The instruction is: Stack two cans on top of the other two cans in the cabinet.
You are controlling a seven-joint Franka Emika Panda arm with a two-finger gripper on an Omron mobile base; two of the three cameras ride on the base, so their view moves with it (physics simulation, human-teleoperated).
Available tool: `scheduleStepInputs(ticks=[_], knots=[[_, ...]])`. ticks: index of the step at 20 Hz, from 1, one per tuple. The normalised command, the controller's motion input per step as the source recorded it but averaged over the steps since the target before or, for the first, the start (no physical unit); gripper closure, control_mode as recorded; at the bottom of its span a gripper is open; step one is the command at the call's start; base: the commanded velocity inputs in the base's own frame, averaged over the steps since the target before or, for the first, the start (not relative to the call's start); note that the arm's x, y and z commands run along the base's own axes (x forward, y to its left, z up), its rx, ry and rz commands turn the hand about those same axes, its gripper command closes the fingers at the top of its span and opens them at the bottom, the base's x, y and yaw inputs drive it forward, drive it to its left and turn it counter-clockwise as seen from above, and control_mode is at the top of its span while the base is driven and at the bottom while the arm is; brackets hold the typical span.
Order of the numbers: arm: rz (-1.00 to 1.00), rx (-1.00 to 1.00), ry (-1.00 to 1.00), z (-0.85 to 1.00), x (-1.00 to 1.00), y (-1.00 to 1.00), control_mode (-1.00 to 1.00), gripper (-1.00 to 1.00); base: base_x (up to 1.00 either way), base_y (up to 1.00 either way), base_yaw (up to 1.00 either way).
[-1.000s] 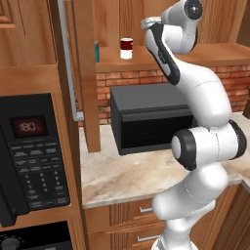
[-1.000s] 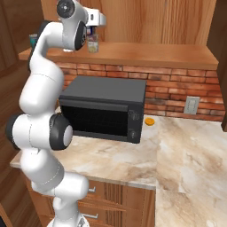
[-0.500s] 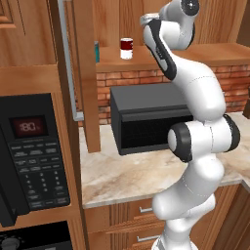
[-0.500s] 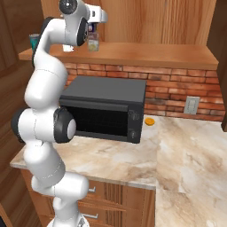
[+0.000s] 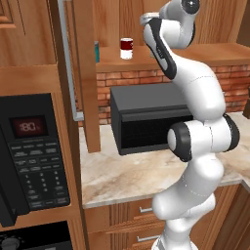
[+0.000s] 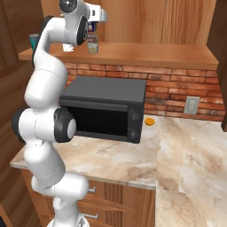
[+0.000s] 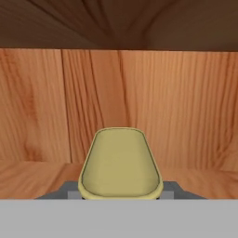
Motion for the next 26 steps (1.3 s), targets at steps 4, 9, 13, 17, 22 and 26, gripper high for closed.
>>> scheduleStepInputs(ticks=[4,9,13,17,22,26], knots=[[0.0,0.0,0.0,-0.12,0.0,0.0,-1.0,1.0,0.0,0.0,0.0],[0.0,0.0,0.0,-0.11,0.0,0.0,-1.0,1.0,0.0,0.0,0.0],[0.0,0.0,0.0,-0.07,0.0,0.0,-1.0,1.0,0.0,0.0,0.0],[0.0,0.0,0.0,-0.07,0.0,-0.01,-1.0,1.0,0.0,0.0,0.0],[0.0,0.01,0.0,-0.02,0.0,-0.06,-1.0,1.0,0.0,0.0,0.0],[0.0,0.02,0.0,0.0,0.0,-0.09,-1.0,1.0,0.0,0.0,0.0]])
